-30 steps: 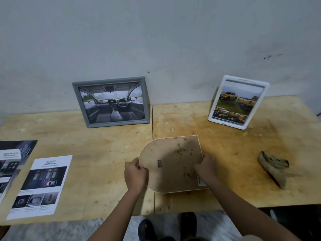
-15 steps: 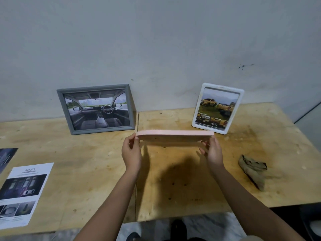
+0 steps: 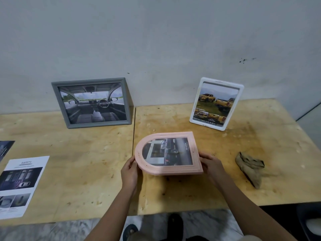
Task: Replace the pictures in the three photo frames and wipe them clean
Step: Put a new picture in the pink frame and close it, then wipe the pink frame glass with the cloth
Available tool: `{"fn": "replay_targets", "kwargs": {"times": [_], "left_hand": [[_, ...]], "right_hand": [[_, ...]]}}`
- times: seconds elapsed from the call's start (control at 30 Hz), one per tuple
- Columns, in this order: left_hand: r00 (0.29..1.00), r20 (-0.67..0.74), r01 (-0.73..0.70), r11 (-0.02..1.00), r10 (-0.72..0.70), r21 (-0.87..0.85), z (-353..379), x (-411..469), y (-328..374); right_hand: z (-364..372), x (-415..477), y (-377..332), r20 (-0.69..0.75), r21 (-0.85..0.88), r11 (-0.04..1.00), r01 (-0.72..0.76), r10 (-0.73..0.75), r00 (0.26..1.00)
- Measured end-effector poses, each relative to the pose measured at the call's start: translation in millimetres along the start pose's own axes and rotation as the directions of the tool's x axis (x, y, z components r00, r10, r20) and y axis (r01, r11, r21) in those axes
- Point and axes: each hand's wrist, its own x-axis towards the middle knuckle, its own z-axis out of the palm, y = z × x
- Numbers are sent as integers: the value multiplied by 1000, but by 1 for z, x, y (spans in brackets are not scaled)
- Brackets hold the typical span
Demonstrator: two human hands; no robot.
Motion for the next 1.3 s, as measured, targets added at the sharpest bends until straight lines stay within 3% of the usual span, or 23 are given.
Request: {"fn": "replay_targets", "kwargs": {"times": [0.27, 0.47, 0.6, 0.73, 0.87, 1.0, 1.07, 1.2, 1.3], "left_hand": [[997, 7, -79, 983, 79, 166, 8, -10, -14], [993, -47, -82, 932, 105, 354, 15, 2, -35], [991, -75, -71, 923, 107, 379, 16, 5, -44], [991, -56, -91, 917, 122, 387, 18, -5, -33], [990, -79, -81, 925, 118, 372, 19, -13, -28], [990, -76, -84, 924, 121, 372, 17, -13, -30], [989, -78, -86, 923, 123, 376, 17, -13, -30], [989, -80, -86, 923, 124, 374, 17, -15, -28], [989, -74, -92, 920, 130, 380, 17, -17, -27]], "right_hand": [[1, 3, 17, 3, -324, 943, 78, -81, 997], [-1, -1, 18, 24, -455, 877, 154, -161, 987], [-26, 4, 2, -169, -644, 746, 169, -355, 919], [-72, 11, 2, -332, -750, 658, 70, -467, 820], [-107, 6, 18, -378, -830, 544, -125, -383, 843], [-114, 10, 24, -368, -875, 460, -150, -431, 824], [-112, 12, 19, -425, -831, 533, -159, -425, 799], [-96, 6, -3, -607, -465, 885, -15, -307, 734], [-71, 6, -18, -574, -22, 997, 81, -78, 815]]}}
